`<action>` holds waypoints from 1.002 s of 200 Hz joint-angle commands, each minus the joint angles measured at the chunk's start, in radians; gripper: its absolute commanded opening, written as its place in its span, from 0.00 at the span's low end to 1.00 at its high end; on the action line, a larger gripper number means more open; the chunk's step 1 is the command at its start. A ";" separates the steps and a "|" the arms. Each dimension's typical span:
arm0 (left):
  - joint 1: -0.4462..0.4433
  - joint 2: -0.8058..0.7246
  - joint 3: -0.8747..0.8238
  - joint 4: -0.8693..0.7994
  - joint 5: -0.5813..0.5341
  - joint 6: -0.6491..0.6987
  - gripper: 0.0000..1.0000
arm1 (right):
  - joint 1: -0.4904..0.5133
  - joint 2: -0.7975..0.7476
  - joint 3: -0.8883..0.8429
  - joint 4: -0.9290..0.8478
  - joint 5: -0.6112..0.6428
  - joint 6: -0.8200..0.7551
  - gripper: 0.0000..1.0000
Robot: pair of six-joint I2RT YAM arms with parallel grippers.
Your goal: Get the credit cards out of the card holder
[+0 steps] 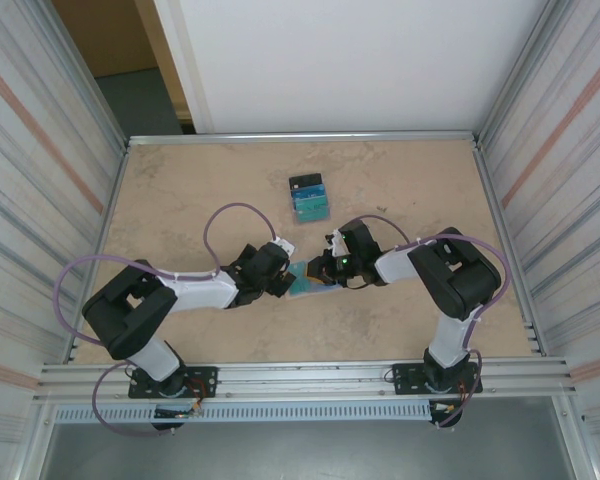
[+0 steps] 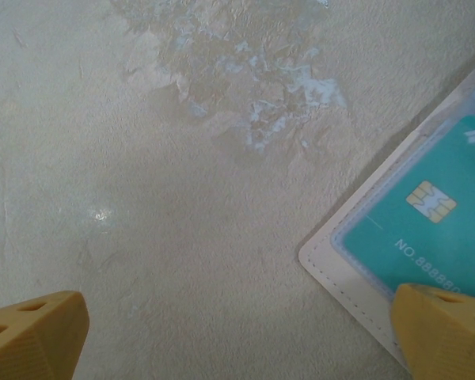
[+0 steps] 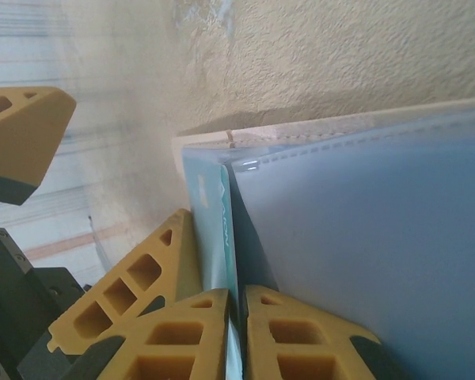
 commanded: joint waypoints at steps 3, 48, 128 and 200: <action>0.000 0.027 0.013 -0.032 -0.005 -0.007 0.99 | 0.017 0.012 0.027 -0.025 -0.024 -0.021 0.11; 0.000 0.019 0.008 -0.034 -0.014 -0.006 0.99 | 0.000 -0.024 0.017 -0.093 0.021 -0.051 0.06; 0.000 0.017 0.004 -0.040 -0.027 -0.012 0.99 | -0.020 -0.083 0.015 -0.226 0.097 -0.123 0.05; 0.000 0.015 0.006 -0.040 -0.034 -0.007 0.99 | -0.041 -0.149 0.010 -0.333 0.164 -0.183 0.05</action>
